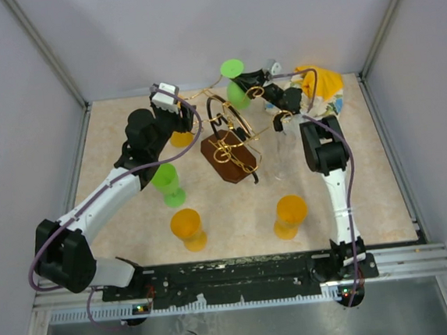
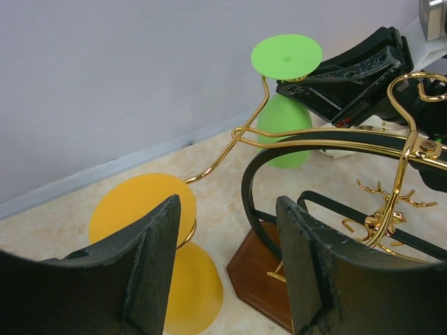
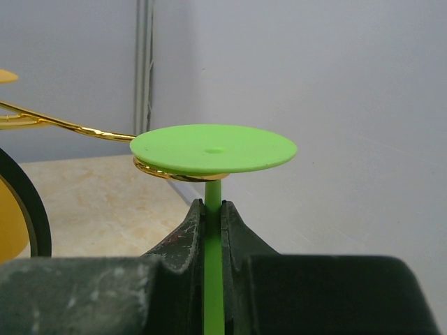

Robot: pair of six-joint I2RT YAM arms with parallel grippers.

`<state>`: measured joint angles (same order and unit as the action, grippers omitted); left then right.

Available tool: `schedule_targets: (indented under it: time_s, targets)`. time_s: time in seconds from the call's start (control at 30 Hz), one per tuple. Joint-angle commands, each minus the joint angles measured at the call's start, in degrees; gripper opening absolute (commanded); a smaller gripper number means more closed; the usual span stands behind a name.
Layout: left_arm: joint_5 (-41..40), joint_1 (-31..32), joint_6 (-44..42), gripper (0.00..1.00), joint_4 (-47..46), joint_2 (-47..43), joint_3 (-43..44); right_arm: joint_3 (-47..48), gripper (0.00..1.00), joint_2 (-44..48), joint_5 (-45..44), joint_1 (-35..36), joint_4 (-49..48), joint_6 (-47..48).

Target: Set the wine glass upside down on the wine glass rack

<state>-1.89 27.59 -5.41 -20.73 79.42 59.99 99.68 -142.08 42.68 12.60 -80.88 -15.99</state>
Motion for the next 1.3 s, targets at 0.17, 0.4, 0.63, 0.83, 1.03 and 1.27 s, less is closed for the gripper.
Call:
schedule_targets:
  time_s: [0.17, 0.4, 0.63, 0.83, 1.03, 1.27]
  targets:
    - [1.1, -0.2, 0.2, 0.63, -0.5, -0.1, 1.4, -6.5, 0.0, 9.2, -3.5, -1.5, -2.7, 3.4]
    - [-0.9, -0.3, -1.2, 0.64, 0.1, -0.6, 1.2, -12.6, 0.02, 11.8, 0.5, -1.2, -8.1, 1.2]
    - [-1.1, -0.3, -1.1, 0.65, 0.7, -0.9, 1.1, -14.2, 0.22, 12.7, 1.8, -0.6, -9.0, 0.3]
    - [-0.8, -0.3, -0.9, 0.65, 0.6, -0.8, 1.0, -16.0, 0.42, 13.9, 0.8, -2.5, -9.2, -0.5]
    - [-0.6, -0.3, -0.3, 0.66, 0.6, -0.3, 1.4, -16.8, 0.47, 14.9, 0.0, -4.1, -7.0, 1.4]
    - [-0.6, -0.3, -0.1, 0.66, 1.2, 0.4, 2.1, -17.8, 0.47, 14.7, -1.7, -6.7, -7.7, 0.3]
